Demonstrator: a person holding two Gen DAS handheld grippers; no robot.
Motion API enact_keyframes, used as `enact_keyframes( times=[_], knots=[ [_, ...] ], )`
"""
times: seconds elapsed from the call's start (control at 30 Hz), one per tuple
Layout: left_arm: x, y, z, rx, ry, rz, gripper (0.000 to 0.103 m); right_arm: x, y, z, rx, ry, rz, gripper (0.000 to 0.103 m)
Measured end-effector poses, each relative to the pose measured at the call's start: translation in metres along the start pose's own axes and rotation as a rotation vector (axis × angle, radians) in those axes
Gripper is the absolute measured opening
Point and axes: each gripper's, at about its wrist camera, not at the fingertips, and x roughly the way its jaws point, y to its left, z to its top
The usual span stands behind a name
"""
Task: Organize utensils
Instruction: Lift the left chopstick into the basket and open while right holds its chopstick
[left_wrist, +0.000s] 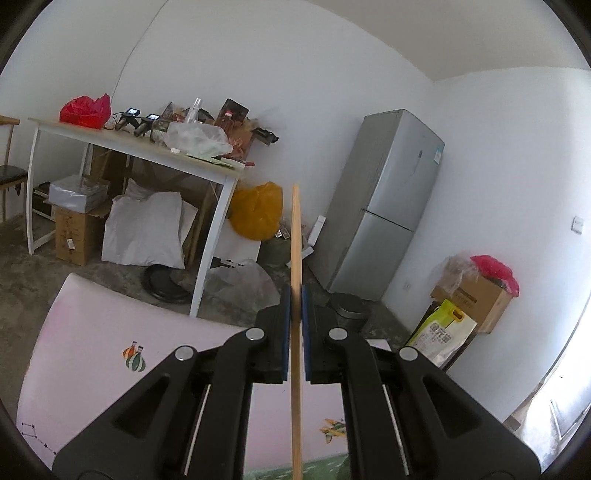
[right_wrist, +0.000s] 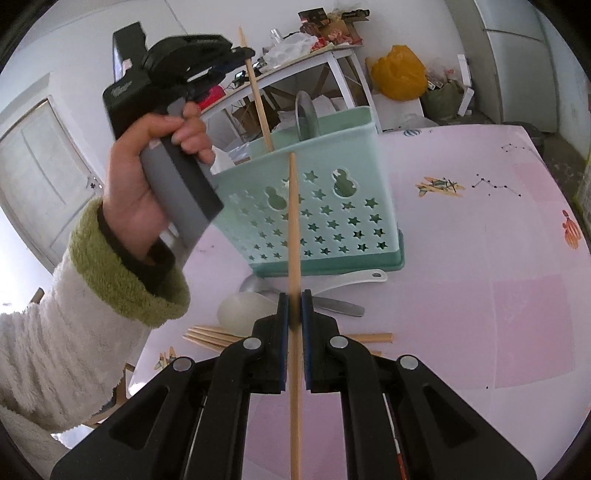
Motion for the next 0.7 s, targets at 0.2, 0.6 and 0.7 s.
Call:
enact_keyframes(
  times=[0.2,0.6,0.7],
  knots=[
    [-0.027,0.004,-0.014,0.015,0.013,0.007,0.006,-0.001,0.0,-0.001,0.003,0.007,0.014,0.007],
    [-0.115,0.023,-0.042,0.016,0.088,0.015,0.045,-0.039,0.015,-0.002,-0.007,-0.053,0.036,0.007],
    [-0.143,0.027,-0.051,0.034,0.093,0.014,0.049,-0.052,0.021,0.009,-0.023,-0.099,0.037,0.007]
  ],
)
